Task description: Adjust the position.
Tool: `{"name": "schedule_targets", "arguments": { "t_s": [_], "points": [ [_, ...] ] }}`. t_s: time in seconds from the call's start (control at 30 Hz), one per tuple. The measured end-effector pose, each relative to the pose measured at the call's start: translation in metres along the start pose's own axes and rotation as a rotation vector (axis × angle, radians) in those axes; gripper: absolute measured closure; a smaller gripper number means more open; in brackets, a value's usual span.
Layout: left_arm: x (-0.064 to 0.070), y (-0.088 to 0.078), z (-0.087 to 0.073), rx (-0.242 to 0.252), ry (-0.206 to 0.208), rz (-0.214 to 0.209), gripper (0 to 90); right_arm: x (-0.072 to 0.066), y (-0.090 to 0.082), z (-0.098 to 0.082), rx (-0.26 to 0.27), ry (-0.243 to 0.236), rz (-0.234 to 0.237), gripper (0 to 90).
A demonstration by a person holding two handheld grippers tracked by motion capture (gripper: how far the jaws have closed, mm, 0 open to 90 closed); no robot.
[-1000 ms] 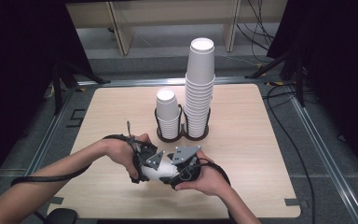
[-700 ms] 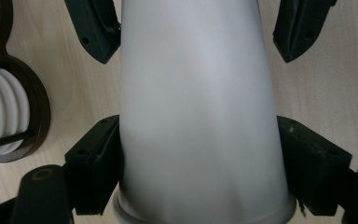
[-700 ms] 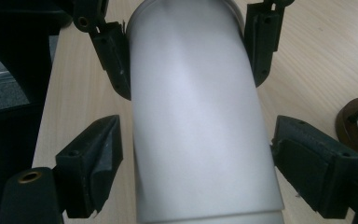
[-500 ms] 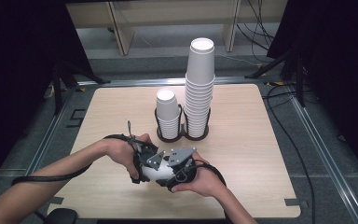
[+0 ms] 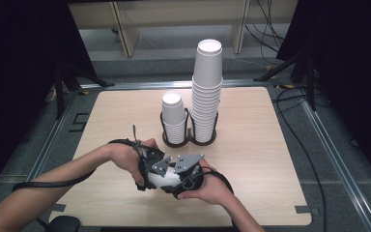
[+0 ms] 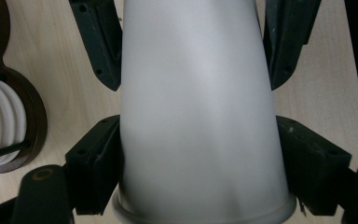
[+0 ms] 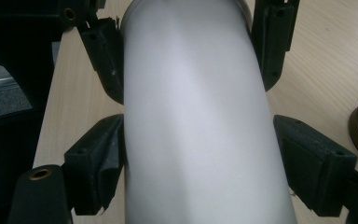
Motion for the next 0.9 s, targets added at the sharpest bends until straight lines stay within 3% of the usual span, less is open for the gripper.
{"name": "schedule_targets", "arguments": {
  "t_s": [0.07,0.1,0.17,0.23,0.3,0.37,0.5,0.53,0.57,0.73,0.77,0.83,0.9],
  "points": [
    [0.0,-0.001,0.0,-0.004,0.005,0.0,21.3,0.0,0.0,0.0,0.001,-0.001,0.001,20.5],
    [0.002,0.002,0.002,0.05,-0.031,0.003,21.2,-0.002,0.0,-0.001,-0.01,0.02,0.008,20.5],
    [0.002,0.002,0.002,0.049,-0.029,0.006,21.3,-0.001,0.002,-0.002,-0.002,-0.006,0.005,20.3],
    [0.003,0.002,0.002,0.047,-0.03,0.002,21.3,-0.003,0.001,-0.002,-0.011,0.026,0.003,20.2],
    [0.003,0.002,0.002,0.047,-0.032,0.0,21.3,-0.002,0.003,-0.001,-0.001,0.001,0.008,20.3],
    [0.003,0.001,0.002,0.044,-0.022,0.005,21.3,-0.003,0.002,-0.001,-0.01,0.024,0.011,20.9],
    [0.003,0.0,0.002,0.044,-0.021,0.008,21.6,-0.003,0.003,-0.001,-0.006,0.021,0.015,22.2],
    [0.002,-0.001,0.002,0.027,0.003,0.008,21.8,-0.003,0.003,-0.002,-0.001,0.01,0.02,23.5],
    [0.004,0.0,0.003,0.057,-0.016,0.007,21.9,-0.004,0.003,-0.003,-0.011,0.012,0.03,23.9],
    [0.006,-0.002,0.004,0.092,-0.018,-0.002,21.9,-0.004,0.005,-0.006,0.006,-0.028,0.019,24.8],
    [0.005,-0.003,0.005,0.1,0.015,0.011,21.9,-0.004,0.005,-0.007,0.012,-0.036,0.02,24.9],
    [0.005,-0.003,0.004,0.122,0.01,0.018,21.8,-0.006,0.004,-0.009,0.024,-0.042,0.015,25.0],
    [0.008,-0.003,0.001,0.172,-0.002,0.005,21.5,-0.007,0.003,-0.011,0.035,-0.038,0.008,25.1]
  ]
}}
Point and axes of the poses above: each handheld gripper's, and its own axes: y roughly forward along the jaws, z roughly out of its top, x roughly to its right, the point moved 3 cm from there along y, roughly forward along the jaws, and after that the axes turned 11 degrees about -z, right-handed, at the moved point
